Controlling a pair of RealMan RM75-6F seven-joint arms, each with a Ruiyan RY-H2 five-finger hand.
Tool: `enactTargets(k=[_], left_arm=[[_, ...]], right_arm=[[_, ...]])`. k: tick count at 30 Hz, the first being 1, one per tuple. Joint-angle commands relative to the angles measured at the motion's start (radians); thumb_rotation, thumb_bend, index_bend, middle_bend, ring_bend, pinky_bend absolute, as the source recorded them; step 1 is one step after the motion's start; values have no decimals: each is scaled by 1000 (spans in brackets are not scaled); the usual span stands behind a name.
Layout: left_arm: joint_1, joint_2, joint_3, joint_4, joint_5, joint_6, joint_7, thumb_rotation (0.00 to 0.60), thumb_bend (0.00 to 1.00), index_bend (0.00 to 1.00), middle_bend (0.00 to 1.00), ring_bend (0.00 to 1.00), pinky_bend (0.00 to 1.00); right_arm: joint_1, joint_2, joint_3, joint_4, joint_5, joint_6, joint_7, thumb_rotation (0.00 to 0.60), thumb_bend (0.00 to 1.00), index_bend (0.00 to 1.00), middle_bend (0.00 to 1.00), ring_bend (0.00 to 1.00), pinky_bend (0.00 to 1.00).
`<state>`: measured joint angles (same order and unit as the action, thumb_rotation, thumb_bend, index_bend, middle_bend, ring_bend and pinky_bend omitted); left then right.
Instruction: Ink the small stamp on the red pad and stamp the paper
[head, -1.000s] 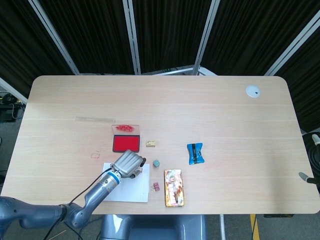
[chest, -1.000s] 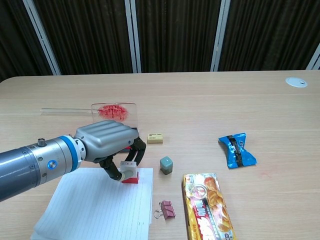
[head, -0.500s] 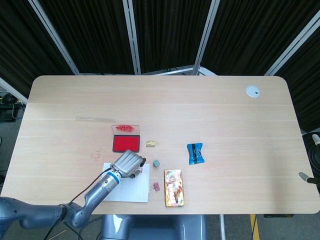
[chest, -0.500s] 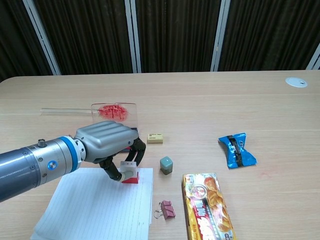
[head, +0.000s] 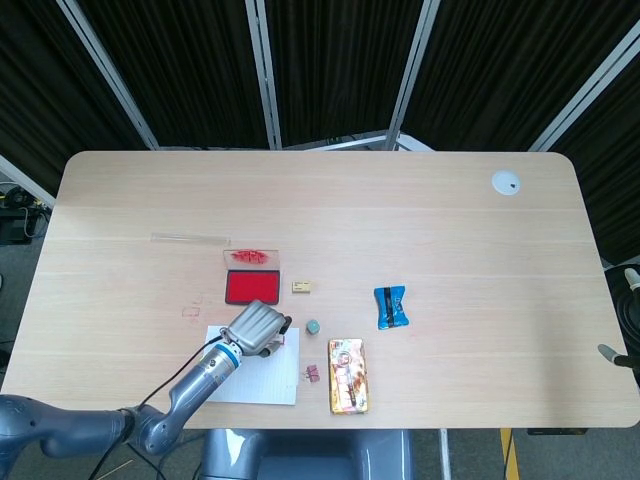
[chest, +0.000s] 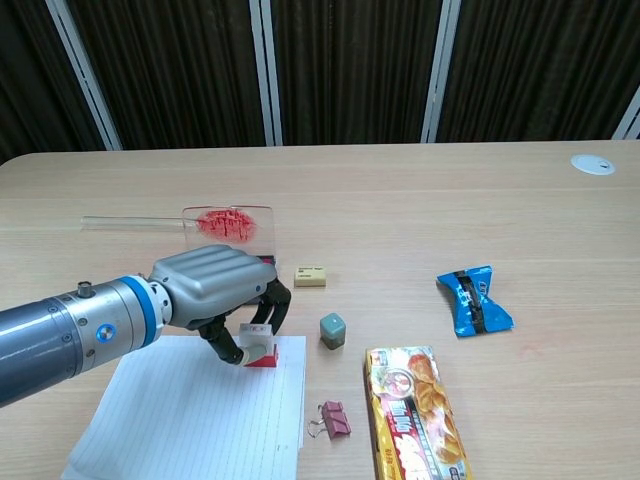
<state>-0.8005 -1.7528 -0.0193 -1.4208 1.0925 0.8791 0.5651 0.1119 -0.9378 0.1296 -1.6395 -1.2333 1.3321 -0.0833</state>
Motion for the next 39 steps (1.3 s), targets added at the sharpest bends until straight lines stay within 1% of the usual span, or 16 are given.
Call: enactTargets(k=[1, 11, 13, 18, 22, 28, 31, 35, 39], left_arm=[[1, 0, -1, 1, 0, 0, -1, 600, 427, 576, 557, 854, 919], [3, 17, -15, -16, 20, 22, -4, 600, 427, 575, 557, 854, 919], [5, 31, -21, -38, 17, 22, -17, 600, 427, 574, 556, 854, 919], [7, 81, -43, -102, 15, 21, -52, 600, 427, 574, 555, 853, 919], [15, 142, -62, -167, 33, 41, -89, 600, 428, 574, 554, 853, 919], [30, 226, -85, -218, 41, 77, -113, 600, 425, 573, 554, 853, 919], [40, 252, -86, -207, 31, 83, -125, 600, 425, 573, 554, 853, 919], [55, 272, -75, -149, 7, 61, -161, 600, 417, 570, 553, 853, 919], [71, 283, -51, -74, -1, 20, -218, 600, 414, 568, 551, 851, 918]], right_arm=[[0, 0, 0, 0, 1, -1, 1, 600, 0, 0, 0, 0, 0], [1, -1, -1, 0, 0, -2, -2, 600, 0, 0, 0, 0, 0], [1, -1, -1, -1, -1, -2, -3, 600, 0, 0, 0, 0, 0], [0, -2, -4, -6, -6, 2, -9, 600, 0, 0, 0, 0, 0], [-2, 0, -5, -14, -12, 8, -11, 600, 0, 0, 0, 0, 0], [-3, 2, -7, -20, -21, 13, -11, 600, 0, 0, 0, 0, 0], [-4, 2, -9, -22, -24, 14, -12, 600, 0, 0, 0, 0, 0], [-5, 3, -10, -28, -31, 20, -15, 600, 0, 0, 0, 0, 0], [-7, 2, -12, -33, -35, 24, -21, 600, 0, 0, 0, 0, 0]])
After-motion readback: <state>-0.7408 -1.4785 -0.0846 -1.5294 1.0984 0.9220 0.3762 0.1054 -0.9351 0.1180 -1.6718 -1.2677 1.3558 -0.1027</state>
